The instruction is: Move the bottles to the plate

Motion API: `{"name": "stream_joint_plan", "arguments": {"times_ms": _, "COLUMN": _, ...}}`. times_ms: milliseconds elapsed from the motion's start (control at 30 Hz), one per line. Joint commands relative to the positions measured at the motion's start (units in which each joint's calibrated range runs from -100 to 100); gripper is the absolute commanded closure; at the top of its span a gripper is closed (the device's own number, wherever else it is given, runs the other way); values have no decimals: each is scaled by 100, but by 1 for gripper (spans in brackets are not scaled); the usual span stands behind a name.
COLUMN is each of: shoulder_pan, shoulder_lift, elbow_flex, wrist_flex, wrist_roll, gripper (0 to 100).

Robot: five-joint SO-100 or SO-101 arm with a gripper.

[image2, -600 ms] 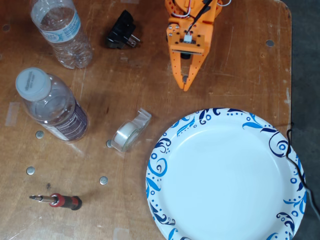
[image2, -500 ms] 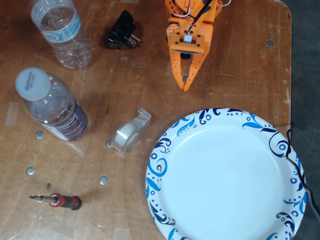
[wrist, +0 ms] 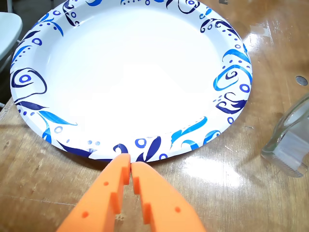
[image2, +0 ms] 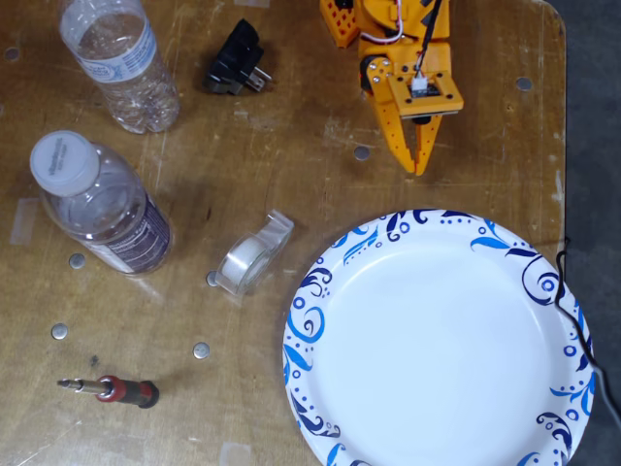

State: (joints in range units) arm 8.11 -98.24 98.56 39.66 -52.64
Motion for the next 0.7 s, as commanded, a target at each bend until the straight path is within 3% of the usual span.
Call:
{"name": "stream_joint_plan", "arguments": {"times_ms": 0, "shoulder_pan": -8, "shoulder_lift": 9, "elbow_flex": 45, "wrist_flex": 11, "wrist_roll": -20, "gripper": 98}}
{"name": "stream_joint_plan", "arguments": {"times_ms": 667, "shoulder_pan": 208, "shoulder_lift": -41, "elbow_flex": 45, "wrist_flex": -93, "wrist_roll": -62, "gripper": 99}}
